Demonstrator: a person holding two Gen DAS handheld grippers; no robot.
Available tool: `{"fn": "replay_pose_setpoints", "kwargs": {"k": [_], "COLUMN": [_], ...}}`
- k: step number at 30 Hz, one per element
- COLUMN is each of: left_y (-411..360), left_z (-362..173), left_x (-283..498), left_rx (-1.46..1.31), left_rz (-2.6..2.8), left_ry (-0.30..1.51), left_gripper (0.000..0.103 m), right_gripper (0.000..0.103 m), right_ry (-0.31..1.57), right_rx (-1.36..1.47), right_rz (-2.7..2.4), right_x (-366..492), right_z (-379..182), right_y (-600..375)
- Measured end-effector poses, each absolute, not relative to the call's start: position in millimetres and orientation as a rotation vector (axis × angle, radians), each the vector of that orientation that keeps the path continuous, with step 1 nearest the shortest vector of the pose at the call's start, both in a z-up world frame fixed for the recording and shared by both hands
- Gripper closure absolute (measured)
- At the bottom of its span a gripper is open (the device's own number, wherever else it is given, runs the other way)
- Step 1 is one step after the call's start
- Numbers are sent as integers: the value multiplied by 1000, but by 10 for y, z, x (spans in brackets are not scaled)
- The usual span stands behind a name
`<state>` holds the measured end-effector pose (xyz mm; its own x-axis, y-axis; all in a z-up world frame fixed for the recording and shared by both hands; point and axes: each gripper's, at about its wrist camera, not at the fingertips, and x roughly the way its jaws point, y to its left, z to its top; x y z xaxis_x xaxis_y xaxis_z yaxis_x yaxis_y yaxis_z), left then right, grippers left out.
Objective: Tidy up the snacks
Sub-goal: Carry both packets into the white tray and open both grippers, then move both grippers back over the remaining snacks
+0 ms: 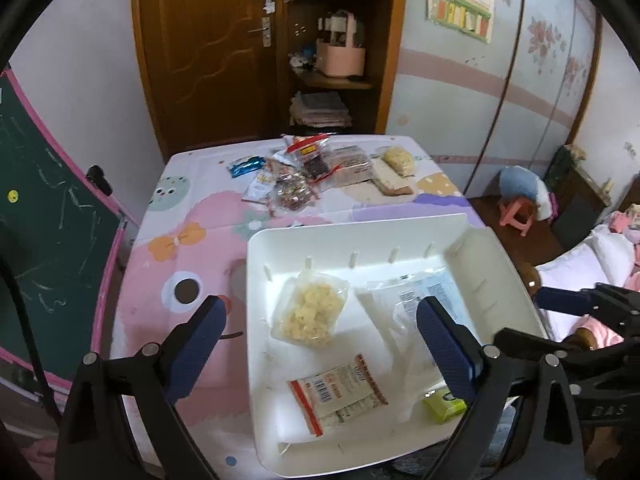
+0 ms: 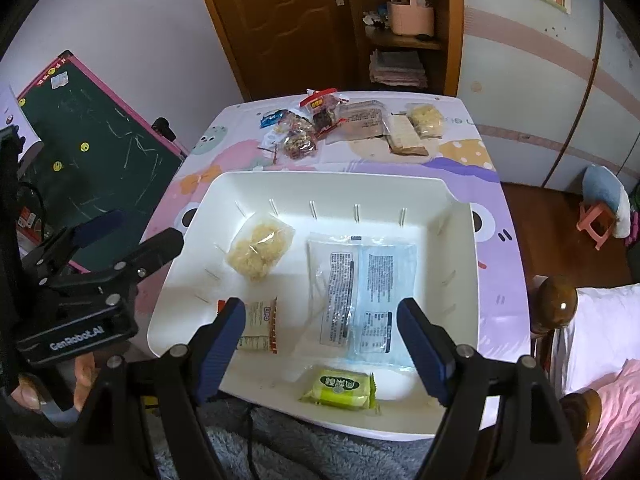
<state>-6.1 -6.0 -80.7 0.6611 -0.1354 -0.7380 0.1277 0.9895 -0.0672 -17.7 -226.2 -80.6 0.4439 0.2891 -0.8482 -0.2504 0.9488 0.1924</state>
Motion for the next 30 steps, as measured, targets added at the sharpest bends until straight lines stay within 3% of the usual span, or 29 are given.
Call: {"fn": "replay_pose_setpoints", "kwargs": {"k": [16, 30], "left_y": [-58, 344], "left_z": [-585, 217], "left_x": [8, 1126], "left_rx": [16, 167], "left_rz": [-175, -120], "left_ry": [799, 846], "left_gripper": [7, 7], "right_gripper": [25, 34], "right_ry": [1014, 809], "right_rx": [70, -44], "right_rz": [362, 304], "right_x": [-62, 961], "right_z": [-680, 516], "right_y": [-2323, -2660]}}
